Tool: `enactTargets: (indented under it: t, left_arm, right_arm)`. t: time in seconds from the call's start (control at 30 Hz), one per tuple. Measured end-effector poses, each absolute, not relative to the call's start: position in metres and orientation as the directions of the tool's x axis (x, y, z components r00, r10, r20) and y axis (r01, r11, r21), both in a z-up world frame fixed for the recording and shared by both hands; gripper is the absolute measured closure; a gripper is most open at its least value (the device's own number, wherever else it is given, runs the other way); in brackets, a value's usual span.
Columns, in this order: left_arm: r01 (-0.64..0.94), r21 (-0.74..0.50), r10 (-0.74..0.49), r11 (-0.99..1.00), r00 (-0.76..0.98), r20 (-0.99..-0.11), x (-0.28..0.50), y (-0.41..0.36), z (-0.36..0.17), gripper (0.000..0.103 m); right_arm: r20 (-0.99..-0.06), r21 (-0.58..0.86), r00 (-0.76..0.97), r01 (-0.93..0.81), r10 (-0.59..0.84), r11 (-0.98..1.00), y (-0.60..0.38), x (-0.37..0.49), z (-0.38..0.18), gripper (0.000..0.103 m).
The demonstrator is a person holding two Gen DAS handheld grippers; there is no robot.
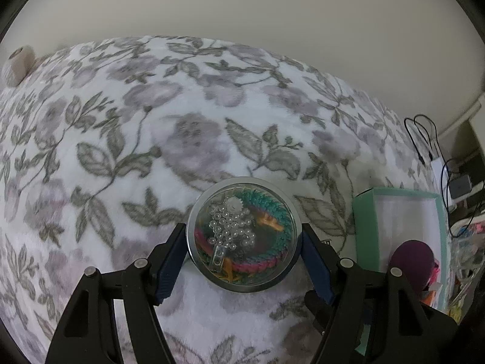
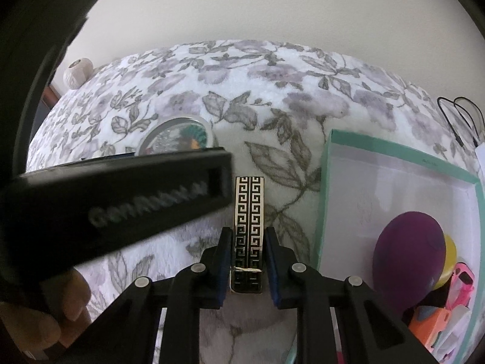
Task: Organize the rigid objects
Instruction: 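Grasp the round bead tin with the left tool while the right tool grasps the gold patterned bar, then carry the bead tin and gold bar with both tools over the tray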
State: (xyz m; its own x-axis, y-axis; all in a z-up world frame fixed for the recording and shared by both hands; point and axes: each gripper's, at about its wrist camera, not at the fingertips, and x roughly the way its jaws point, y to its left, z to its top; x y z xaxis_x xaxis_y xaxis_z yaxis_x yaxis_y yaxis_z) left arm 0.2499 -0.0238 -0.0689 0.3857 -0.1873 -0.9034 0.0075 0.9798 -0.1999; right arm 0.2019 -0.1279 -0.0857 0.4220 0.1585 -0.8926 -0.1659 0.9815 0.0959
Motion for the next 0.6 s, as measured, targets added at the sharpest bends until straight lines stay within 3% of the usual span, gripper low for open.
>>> enactTargets:
  t: [0.6]
  left_arm:
    - [-0.219, -0.335, -0.214, 0.916, 0.438, -0.873, 0.177, 0.014, -0.024, 0.029]
  right_arm:
    - [-0.868, 0.164, 0.461, -0.085, 0.185, 0.983, -0.155, 0.147, -0.025, 0.081]
